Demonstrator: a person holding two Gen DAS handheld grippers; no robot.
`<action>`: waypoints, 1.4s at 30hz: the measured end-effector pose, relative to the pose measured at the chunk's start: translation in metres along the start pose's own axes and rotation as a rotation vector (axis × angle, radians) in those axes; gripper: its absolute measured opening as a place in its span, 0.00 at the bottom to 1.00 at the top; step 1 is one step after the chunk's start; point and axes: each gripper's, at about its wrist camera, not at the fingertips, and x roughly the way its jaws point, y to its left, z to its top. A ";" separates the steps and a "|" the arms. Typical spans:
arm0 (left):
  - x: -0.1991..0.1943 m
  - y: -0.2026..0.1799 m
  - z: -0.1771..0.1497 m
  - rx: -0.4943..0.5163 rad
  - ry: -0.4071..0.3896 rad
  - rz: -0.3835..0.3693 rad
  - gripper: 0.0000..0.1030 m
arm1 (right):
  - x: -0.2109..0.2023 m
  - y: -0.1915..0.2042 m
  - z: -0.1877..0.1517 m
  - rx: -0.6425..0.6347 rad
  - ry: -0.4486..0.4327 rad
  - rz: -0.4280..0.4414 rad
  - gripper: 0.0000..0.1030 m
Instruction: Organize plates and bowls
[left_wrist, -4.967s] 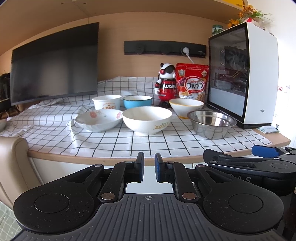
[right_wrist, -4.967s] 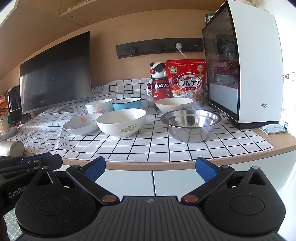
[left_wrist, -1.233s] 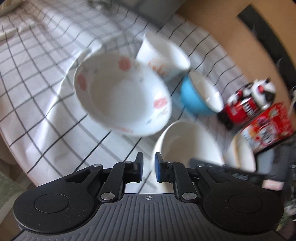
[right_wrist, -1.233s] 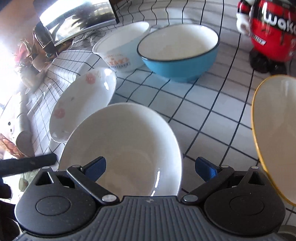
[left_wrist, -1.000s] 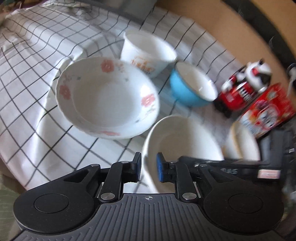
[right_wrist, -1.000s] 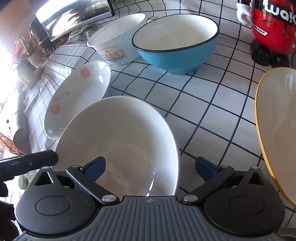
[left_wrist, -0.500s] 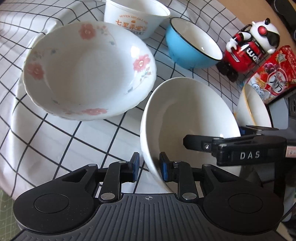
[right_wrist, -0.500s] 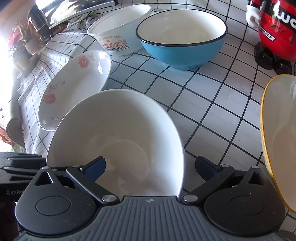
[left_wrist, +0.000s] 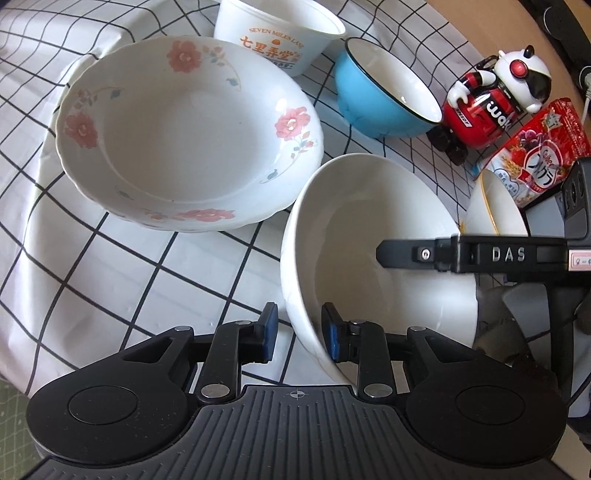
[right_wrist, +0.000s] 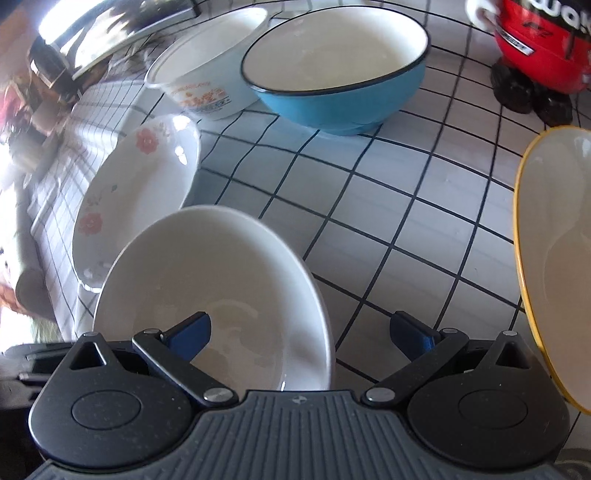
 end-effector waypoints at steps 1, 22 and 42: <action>0.000 -0.001 0.000 0.000 -0.001 0.001 0.30 | 0.000 0.000 0.000 -0.011 0.002 0.004 1.00; 0.005 -0.004 0.005 -0.064 -0.010 0.020 0.20 | -0.002 -0.009 0.003 -0.049 0.023 0.075 1.00; 0.007 -0.010 0.005 -0.035 -0.002 0.051 0.23 | -0.006 0.010 -0.007 -0.260 -0.108 -0.116 0.79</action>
